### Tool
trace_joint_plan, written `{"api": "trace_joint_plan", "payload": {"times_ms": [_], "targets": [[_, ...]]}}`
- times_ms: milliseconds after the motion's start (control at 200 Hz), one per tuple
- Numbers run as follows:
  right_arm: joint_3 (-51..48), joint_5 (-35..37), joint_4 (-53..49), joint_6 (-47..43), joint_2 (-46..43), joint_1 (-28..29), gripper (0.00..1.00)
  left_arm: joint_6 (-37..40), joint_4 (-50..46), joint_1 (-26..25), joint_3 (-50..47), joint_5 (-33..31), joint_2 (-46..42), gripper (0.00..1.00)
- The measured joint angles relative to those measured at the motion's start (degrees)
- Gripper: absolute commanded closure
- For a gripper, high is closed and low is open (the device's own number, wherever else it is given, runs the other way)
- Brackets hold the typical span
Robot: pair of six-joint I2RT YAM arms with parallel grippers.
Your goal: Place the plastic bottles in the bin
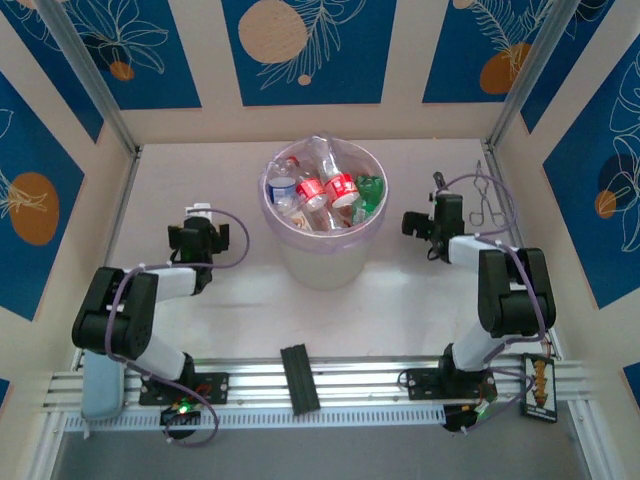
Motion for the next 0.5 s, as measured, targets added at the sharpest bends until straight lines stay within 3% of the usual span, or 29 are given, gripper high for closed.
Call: {"api": "trace_joint_plan", "payload": {"times_ms": [225, 500], "targets": [[-14.84, -2.84, 20.24, -2.27, -4.31, 1.14, 0.01, 1.11, 7.96, 0.31, -4.63, 3.91, -0.07, 0.0], [-16.15, -4.42, 29.0, -2.1, -3.93, -0.46, 0.01, 1.2, 15.72, 1.88, -7.13, 7.91, 1.84, 0.0]]}}
